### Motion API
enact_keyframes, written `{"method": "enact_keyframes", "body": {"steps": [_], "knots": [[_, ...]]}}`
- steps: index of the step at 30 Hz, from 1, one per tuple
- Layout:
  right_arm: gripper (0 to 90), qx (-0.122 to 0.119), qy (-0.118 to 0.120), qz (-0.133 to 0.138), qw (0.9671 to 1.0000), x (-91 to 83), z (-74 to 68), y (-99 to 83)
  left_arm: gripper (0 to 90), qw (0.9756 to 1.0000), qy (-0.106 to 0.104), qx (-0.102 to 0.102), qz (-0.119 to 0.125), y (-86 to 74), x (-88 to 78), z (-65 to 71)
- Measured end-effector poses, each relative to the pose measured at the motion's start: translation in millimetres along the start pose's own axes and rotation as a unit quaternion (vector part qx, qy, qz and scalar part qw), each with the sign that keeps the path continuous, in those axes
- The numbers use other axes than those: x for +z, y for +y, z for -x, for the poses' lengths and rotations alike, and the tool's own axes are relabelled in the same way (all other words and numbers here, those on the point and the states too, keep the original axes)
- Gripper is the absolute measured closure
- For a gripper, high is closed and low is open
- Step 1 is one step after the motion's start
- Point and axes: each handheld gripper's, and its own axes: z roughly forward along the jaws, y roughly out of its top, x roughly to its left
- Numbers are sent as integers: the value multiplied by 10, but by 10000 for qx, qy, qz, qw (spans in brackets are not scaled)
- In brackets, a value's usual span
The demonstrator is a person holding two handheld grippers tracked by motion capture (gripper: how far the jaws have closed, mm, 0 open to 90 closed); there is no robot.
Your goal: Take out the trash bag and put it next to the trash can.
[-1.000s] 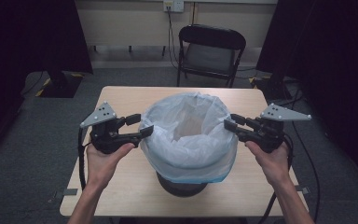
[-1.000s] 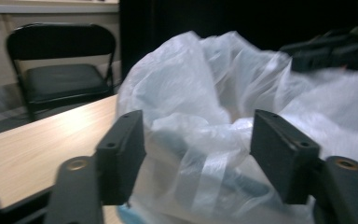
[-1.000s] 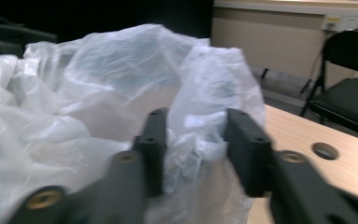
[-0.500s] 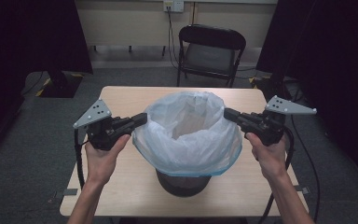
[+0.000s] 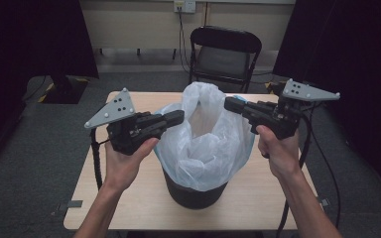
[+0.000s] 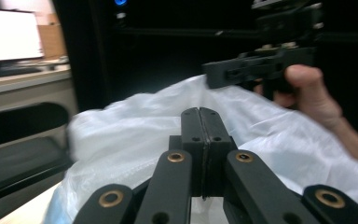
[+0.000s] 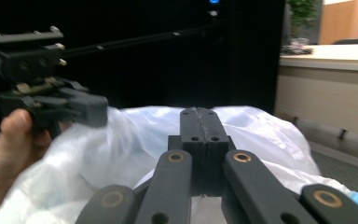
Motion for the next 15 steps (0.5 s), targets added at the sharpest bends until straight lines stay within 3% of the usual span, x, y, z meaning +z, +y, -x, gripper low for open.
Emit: {"method": "enact_keyframes", "body": {"steps": [2,4,8,10,12,13,15], "knots": [[900,-28,348,16,9994,46,-81,28,900,9996,-235,-142,43,-34,96,32],[900,11,613,-112,9981,91,-131,-48,900,9994,-290,-170,20,-61,127,42],[900,76,901,-344,9953,150,-164,-206,900,9988,-399,-255,-123,-175,240,45],[881,155,927,-377,9949,161,-157,-255,900,9987,-405,-268,-159,-193,262,44],[771,141,920,-380,9949,154,-151,-289,900,9986,-413,-279,-165,-206,276,36],[771,203,915,-359,9950,149,-139,-302,900,9986,-413,-279,-165,-206,276,36],[648,243,870,-391,9951,147,-131,-312,900,9984,-434,-313,-167,-216,281,26]]}}
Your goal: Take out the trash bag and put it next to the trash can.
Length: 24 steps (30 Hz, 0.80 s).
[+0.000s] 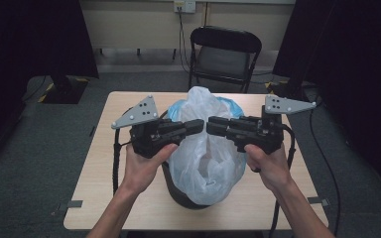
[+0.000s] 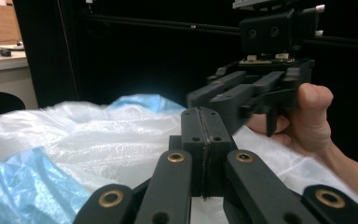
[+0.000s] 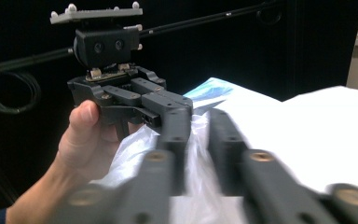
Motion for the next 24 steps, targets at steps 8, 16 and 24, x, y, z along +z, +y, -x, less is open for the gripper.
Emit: {"method": "enact_keyframes", "body": {"steps": [8,16,24], "knots": [[325,1,-386,-53,9992,-176,4,-67,900,10000,-70,-3,-28,-13,35,12],[290,-65,-918,-99,9957,-426,70,-183,900,9999,-103,23,-68,-24,55,3],[784,-26,-874,-555,9946,-364,224,-374,900,9999,-142,-23,-89,-41,109,-17]]}}
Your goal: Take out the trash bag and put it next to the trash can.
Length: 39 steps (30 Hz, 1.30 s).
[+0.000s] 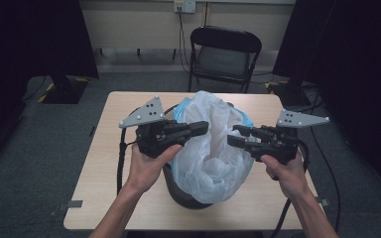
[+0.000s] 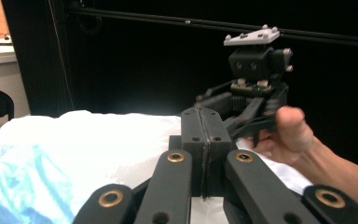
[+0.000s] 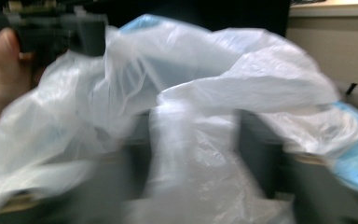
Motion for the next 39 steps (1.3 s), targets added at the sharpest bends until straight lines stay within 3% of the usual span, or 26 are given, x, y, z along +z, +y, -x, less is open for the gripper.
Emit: {"method": "enact_keyframes", "body": {"steps": [2,6,9,13,18,20,24,25,27,30,31,34,39], "knots": [[895,5,161,55,9999,40,-10,8,900,10000,-18,-13,7,1,13,-2],[900,11,691,403,9968,80,-94,110,900,9999,-82,-36,85,21,15,0],[900,-14,1028,438,9937,137,-195,135,900,9998,-124,-31,125,26,8,10],[624,58,1155,298,9928,243,-272,107,900,9999,-147,-30,43,-9,53,28],[490,83,1062,124,9942,358,-318,125,900,9999,-145,25,-24,-13,95,55],[520,51,998,65,9950,390,-326,145,900,9999,-156,-1,-37,-1,104,60],[862,-105,889,-110,9959,428,-360,180,900,9997,-243,10,-59,19,110,73],[892,-116,890,-99,9959,427,-361,183,896,9997,-256,6,-19,20,100,68],[900,-109,858,-65,9962,416,-359,204,783,9997,-230,-11,30,24,84,65],[900,-74,845,196,9962,352,-341,303,442,9998,53,-89,191,57,-10,41],[900,-78,850,297,9959,319,-333,356,379,9996,104,-83,250,67,-46,38],[900,-107,834,586,9947,221,-329,536,266,9988,108,-78,478,105,-160,19],[900,-222,843,767,9932,188,-363,840,173,9982,301,47,525,191,-188,16]]}}
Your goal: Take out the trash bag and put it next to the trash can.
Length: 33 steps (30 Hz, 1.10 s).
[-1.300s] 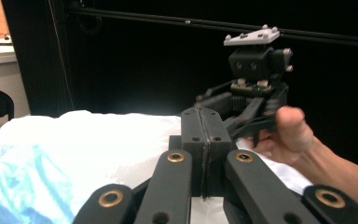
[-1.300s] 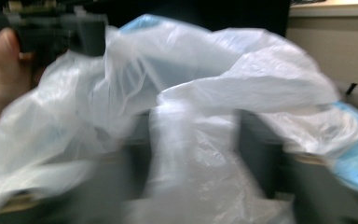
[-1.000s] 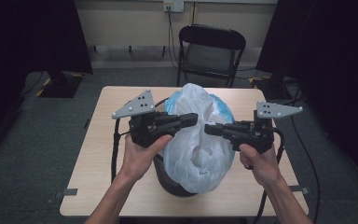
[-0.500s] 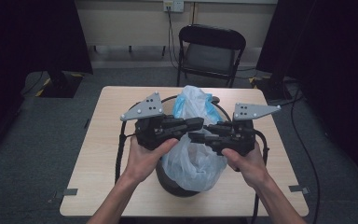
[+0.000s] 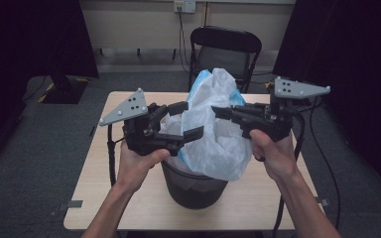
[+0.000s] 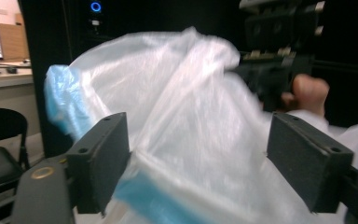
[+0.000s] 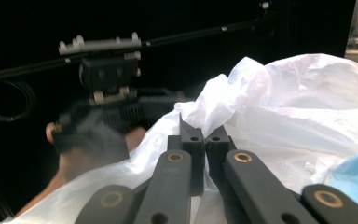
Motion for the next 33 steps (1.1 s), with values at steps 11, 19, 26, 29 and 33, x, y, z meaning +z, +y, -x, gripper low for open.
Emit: {"method": "enact_keyframes", "body": {"steps": [11,19,26,29,33], "knots": [[900,-219,320,229,9990,284,-241,417,164,9983,-66,62,-579,-2,332,6],[898,-415,341,401,9977,222,-358,516,796,9957,-117,356,-851,-7,334,79],[261,-218,-293,297,9989,-9,-200,327,888,9979,-166,145,-602,36,206,-49],[176,-227,-460,253,9984,-108,-141,190,889,9987,-181,121,-470,111,149,-76],[158,-159,-495,32,9986,-110,-56,-5,888,9989,-221,173,-362,197,89,-48]]}}
